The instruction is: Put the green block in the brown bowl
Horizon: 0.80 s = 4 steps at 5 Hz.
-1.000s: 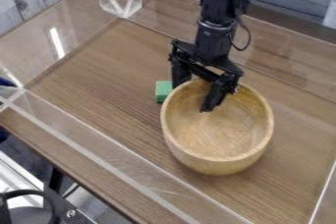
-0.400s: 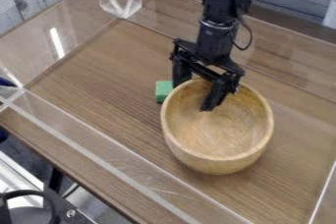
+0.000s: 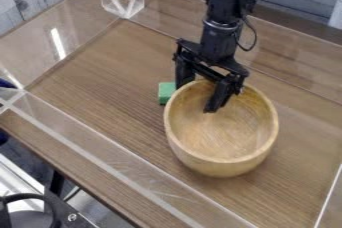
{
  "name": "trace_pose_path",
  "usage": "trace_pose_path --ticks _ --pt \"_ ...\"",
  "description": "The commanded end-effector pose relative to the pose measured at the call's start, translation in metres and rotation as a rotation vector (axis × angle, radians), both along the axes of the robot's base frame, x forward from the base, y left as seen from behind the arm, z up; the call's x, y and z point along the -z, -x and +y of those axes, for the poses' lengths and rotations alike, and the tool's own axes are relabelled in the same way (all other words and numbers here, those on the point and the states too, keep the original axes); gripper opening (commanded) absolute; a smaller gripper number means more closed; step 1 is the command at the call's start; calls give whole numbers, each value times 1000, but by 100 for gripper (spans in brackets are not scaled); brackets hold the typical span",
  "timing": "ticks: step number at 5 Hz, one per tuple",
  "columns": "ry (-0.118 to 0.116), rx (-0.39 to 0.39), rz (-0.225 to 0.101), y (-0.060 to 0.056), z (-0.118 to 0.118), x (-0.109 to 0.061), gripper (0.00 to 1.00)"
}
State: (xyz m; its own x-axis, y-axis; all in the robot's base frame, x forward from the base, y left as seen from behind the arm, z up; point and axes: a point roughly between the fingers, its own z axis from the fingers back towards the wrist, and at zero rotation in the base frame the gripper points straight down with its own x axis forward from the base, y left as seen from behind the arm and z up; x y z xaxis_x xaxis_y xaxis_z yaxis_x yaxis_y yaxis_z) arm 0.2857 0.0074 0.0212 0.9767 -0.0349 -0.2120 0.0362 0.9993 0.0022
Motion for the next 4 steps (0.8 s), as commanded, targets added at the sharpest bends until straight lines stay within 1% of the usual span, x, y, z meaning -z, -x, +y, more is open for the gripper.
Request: trace_pose_path --ticks 1,2,3,4 --pt "8 -41 -13 5 12 6 100" --pt "13 -80 -48 6 22 -4 100" --pt "25 -119 -92 8 34 -15 100" --pt "32 -149 -124 12 48 -25 100"
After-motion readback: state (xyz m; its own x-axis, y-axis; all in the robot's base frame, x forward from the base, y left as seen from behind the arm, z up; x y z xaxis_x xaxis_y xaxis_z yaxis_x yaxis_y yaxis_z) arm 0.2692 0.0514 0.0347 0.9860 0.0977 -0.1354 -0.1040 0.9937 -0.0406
